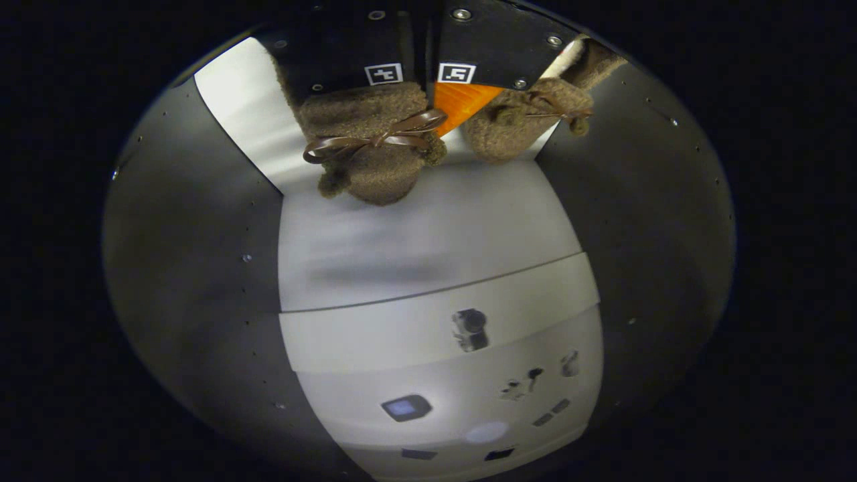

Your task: Open the shoe cabinet door, grab the shoes and put them into the shoe cabinet, then close the shoe cabinet door.

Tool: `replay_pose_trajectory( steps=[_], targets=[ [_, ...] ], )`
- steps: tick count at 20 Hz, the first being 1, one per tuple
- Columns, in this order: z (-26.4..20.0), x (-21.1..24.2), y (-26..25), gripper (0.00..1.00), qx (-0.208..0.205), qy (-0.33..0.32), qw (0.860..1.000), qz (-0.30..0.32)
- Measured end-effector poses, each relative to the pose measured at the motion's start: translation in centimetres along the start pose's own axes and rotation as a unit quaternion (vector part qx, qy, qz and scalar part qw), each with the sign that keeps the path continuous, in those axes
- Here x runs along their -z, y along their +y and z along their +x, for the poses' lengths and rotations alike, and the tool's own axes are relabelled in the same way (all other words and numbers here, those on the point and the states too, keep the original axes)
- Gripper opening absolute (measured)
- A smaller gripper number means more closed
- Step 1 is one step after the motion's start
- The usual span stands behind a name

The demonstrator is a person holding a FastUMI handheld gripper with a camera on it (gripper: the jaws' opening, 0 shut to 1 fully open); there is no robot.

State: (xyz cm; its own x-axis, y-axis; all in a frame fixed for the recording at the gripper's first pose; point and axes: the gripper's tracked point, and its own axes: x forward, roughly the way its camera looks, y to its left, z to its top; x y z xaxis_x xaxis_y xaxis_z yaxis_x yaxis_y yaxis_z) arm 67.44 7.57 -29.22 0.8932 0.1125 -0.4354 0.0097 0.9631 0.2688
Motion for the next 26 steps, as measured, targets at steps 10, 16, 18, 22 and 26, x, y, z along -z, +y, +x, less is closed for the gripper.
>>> replay_pose_trajectory(
  steps=[10, 16, 18, 22, 26],
  targets=[
    [-0.6, 0.9, 0.9, 0.07, -0.011, 0.037, 0.999, -0.011],
    [-3.0, 0.3, 1.2, 0.39, -0.017, 0.038, 0.999, 0.009],
    [-4.0, 0.2, 1.3, 0.46, -0.018, 0.032, 0.999, 0.001],
    [-6.2, 0.4, 1.8, 0.64, -0.015, 0.026, 0.999, -0.018],
    [-8.5, 0.2, 1.6, 0.74, 0.001, 0.014, 0.999, -0.044]
  ],
)
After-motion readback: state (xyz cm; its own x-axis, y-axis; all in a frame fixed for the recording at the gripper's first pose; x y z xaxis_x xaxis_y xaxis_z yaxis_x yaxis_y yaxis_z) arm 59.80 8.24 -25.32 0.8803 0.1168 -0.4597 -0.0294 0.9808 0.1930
